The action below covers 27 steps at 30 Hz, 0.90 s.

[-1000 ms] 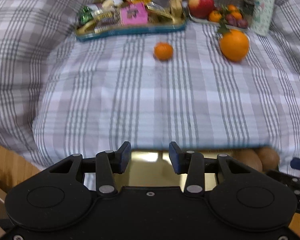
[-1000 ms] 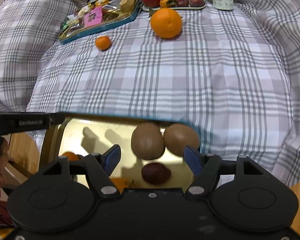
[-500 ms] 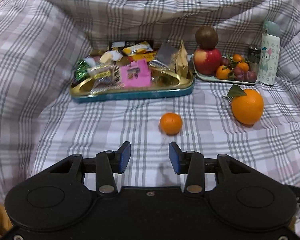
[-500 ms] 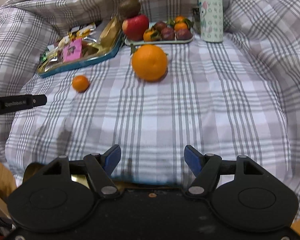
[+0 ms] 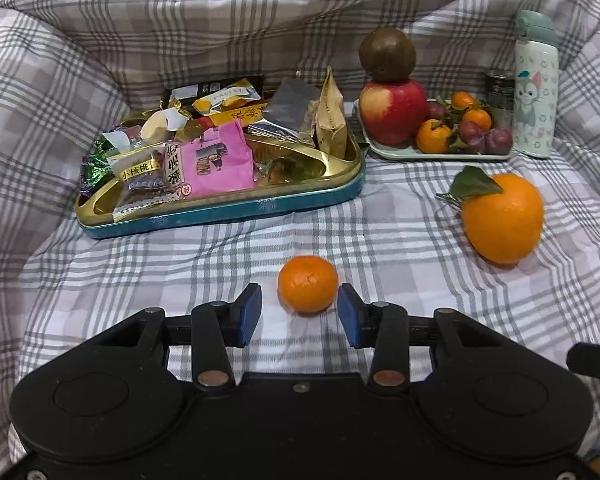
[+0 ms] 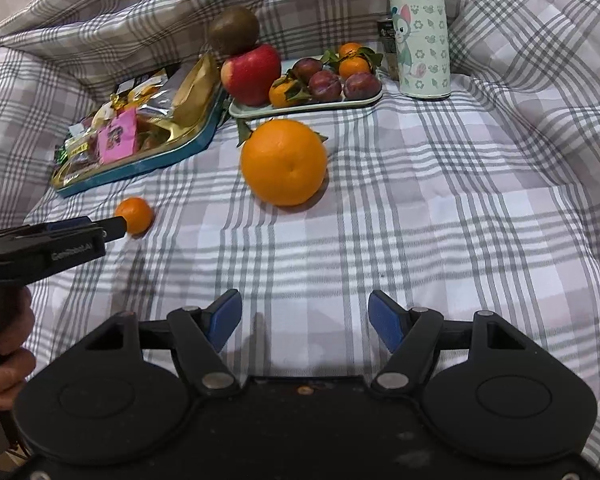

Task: Organize fruits
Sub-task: 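Grasp a small mandarin on the cloth with the left tool while the right tool approaches the leafy orange, then grasp the leafy orange with the right tool while the left tool lifts the mandarin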

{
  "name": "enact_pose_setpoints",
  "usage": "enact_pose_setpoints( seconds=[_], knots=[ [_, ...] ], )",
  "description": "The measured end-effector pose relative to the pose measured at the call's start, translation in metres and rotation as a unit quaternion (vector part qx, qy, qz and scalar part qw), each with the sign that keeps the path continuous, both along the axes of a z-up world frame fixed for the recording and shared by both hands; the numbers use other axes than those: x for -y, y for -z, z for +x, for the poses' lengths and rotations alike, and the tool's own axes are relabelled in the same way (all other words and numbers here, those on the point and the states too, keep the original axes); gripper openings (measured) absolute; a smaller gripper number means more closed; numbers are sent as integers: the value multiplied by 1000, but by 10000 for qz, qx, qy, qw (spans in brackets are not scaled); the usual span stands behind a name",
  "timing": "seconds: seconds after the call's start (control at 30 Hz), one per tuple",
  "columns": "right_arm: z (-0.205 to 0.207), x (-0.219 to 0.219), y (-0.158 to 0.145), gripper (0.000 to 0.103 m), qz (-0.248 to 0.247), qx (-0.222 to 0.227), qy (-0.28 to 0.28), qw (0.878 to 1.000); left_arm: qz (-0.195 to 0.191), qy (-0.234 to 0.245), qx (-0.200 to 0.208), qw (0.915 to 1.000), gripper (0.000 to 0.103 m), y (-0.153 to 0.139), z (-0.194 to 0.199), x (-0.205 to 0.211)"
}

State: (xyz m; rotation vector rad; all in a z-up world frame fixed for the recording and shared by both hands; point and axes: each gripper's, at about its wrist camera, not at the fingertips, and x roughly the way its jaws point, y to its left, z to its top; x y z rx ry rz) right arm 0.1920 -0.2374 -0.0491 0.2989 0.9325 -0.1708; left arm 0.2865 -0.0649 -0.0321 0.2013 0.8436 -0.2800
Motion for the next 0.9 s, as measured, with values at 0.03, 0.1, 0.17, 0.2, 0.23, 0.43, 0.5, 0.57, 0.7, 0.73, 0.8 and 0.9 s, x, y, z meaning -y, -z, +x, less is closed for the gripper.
enact_pose_setpoints(
  seconds=[0.03, 0.1, 0.17, 0.2, 0.23, 0.43, 0.5, 0.57, 0.7, 0.73, 0.8, 0.9],
  knots=[
    [1, 1, 1, 74, 0, -2, 9, 10000, -21, -17, -4, 10000, 49, 1, 3, 0],
    [2, 3, 2, 74, 11, -22, 27, 10000, -55, -31, 5, 10000, 49, 2, 6, 0],
    [4, 5, 4, 74, 46, -54, 36, 10000, -87, -3, 27, 10000, 49, 3, 8, 1],
    [5, 6, 5, 74, 70, -70, 35, 9999, -90, 24, 41, 9999, 49, 3, 9, 1],
    [6, 7, 6, 74, 90, -84, 33, 9999, -72, 47, 56, 9999, 49, 3, 9, 2],
    [9, 8, 13, 74, 171, -129, 46, 9998, 20, 99, 30, 9999, 49, 10, 15, 9],
    [10, 9, 14, 74, 203, -134, 56, 9997, 48, 103, 0, 9999, 49, 13, 18, 12],
    [11, 9, 16, 74, 227, -137, 63, 9996, 83, 104, 2, 9999, 49, 16, 19, 14],
    [15, 12, 18, 74, 229, -103, 64, 9997, 90, 46, -2, 9999, 49, 19, 23, 16],
    [16, 13, 17, 74, 223, -86, 66, 9997, 77, 28, 1, 10000, 48, 19, 24, 16],
    [18, 13, 16, 74, 193, -44, 64, 9998, 2, -17, -32, 10000, 48, 19, 25, 13],
    [23, 12, 12, 74, 83, 71, 40, 9999, -52, -80, -108, 9999, 48, 17, 26, 10]
  ],
)
